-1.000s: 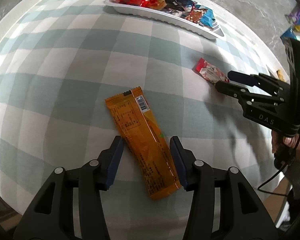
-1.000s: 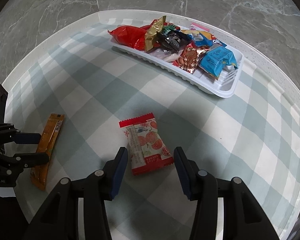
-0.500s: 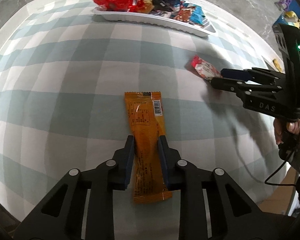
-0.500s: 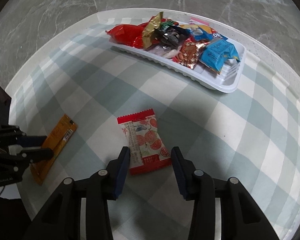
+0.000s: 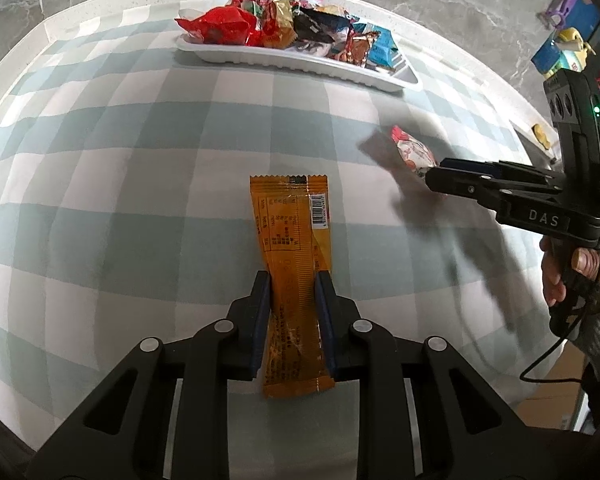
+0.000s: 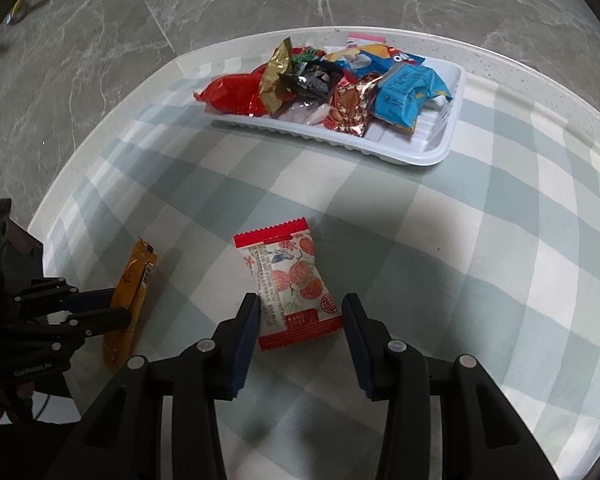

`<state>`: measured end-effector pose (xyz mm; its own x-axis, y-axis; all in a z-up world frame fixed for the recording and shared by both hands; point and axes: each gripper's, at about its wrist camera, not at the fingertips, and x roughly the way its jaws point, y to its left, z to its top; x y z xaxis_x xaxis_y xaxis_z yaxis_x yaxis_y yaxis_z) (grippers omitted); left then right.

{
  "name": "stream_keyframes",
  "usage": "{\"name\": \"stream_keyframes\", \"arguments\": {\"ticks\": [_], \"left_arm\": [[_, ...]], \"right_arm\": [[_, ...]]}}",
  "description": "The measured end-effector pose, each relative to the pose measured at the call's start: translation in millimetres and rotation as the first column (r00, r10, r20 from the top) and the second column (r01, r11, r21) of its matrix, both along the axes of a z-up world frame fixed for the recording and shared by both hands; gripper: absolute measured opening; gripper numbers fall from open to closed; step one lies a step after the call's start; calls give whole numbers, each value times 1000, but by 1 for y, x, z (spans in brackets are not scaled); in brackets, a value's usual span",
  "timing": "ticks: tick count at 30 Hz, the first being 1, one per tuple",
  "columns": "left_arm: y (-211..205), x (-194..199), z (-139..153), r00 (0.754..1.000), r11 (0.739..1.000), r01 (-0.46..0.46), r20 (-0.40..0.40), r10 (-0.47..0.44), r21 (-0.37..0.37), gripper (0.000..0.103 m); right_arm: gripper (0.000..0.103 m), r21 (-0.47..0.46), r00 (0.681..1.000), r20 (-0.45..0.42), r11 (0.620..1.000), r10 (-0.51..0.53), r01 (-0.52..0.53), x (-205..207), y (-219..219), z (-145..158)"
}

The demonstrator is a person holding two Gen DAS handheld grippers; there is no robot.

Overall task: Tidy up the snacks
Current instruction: 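Grasp the orange bar with the left gripper while the right grasps the red-white packet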

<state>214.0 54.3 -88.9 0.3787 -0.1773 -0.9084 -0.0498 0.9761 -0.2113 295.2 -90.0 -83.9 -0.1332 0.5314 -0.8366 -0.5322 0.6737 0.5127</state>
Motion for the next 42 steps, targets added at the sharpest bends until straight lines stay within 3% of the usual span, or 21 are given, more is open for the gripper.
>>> {"name": "stream_keyframes", "arguments": {"ticks": [7,17,19,20,21,23,31,35,42], "left_arm": [[4,2,5,1000,1000,8,13,-8,-7,17],[-7,5,-7,997,998,59,-53,-59,2,19],[-11,5,-9,996,997,72,-49,-72,0,24],[-12,4,-8,996,997,78,-47,-78,-10,32],[-14,4,-8,995,996,87,-48,-88,-13,48],[-19,4,-8,994,995,104,-41,-104,0,55],[-34,3,-16,986,982,163,-48,-159,95,55],[-36,3,-18,983,970,182,-30,-179,163,37],[-31,4,-18,986,973,165,-12,-165,162,23]], "right_arm": [[45,27,998,-35,999,-46,47,5,-5,6],[45,-1,999,-20,999,-48,48,1,-5,6],[45,-4,999,-24,999,-49,49,0,-6,4],[45,-6,998,-24,999,-50,50,0,-6,4],[45,-9,998,-24,999,-51,51,-1,-6,3],[45,-10,998,-28,999,-51,51,-1,-6,2],[45,-20,998,-29,998,-58,57,-1,-5,0],[45,-25,998,-25,998,-54,54,-1,-4,-1],[45,-51,1000,1,998,-20,20,-7,3,-2]]}}
